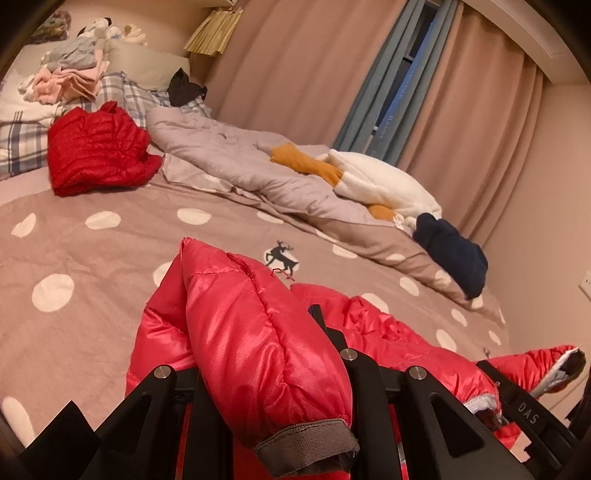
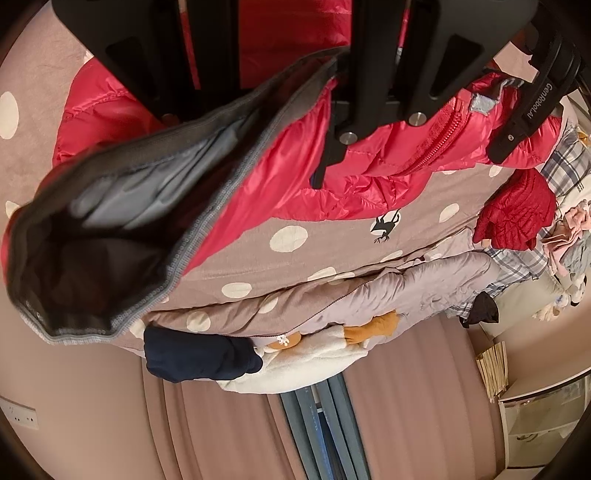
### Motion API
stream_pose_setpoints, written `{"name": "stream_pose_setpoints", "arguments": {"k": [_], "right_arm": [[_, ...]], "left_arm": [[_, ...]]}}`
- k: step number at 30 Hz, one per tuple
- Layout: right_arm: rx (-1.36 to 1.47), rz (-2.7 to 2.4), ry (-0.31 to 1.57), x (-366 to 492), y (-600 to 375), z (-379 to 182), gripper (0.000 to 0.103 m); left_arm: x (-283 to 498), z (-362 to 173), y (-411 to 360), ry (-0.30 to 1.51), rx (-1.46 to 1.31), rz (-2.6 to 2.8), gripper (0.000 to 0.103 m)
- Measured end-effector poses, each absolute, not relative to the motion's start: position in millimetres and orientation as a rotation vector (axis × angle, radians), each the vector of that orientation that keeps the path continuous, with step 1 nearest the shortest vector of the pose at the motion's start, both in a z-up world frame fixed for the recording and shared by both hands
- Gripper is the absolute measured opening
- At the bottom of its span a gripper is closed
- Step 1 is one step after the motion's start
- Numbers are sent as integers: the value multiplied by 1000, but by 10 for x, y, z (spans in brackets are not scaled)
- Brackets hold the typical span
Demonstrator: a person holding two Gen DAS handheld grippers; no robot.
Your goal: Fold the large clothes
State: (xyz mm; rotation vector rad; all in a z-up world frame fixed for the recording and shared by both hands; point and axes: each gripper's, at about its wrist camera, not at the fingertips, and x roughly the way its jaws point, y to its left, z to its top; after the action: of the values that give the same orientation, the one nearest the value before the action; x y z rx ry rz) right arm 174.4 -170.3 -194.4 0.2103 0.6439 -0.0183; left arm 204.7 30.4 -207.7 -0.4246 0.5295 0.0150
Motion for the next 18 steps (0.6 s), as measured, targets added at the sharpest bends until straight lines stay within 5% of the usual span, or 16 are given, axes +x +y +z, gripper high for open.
{"name": "stream_pose_setpoints", "arguments": {"k": [18], "right_arm": [[216,-24,669,1759,-1682,-2004,25]], "left_arm": [[2085,-2114,358,571,-447,-1,18]]}}
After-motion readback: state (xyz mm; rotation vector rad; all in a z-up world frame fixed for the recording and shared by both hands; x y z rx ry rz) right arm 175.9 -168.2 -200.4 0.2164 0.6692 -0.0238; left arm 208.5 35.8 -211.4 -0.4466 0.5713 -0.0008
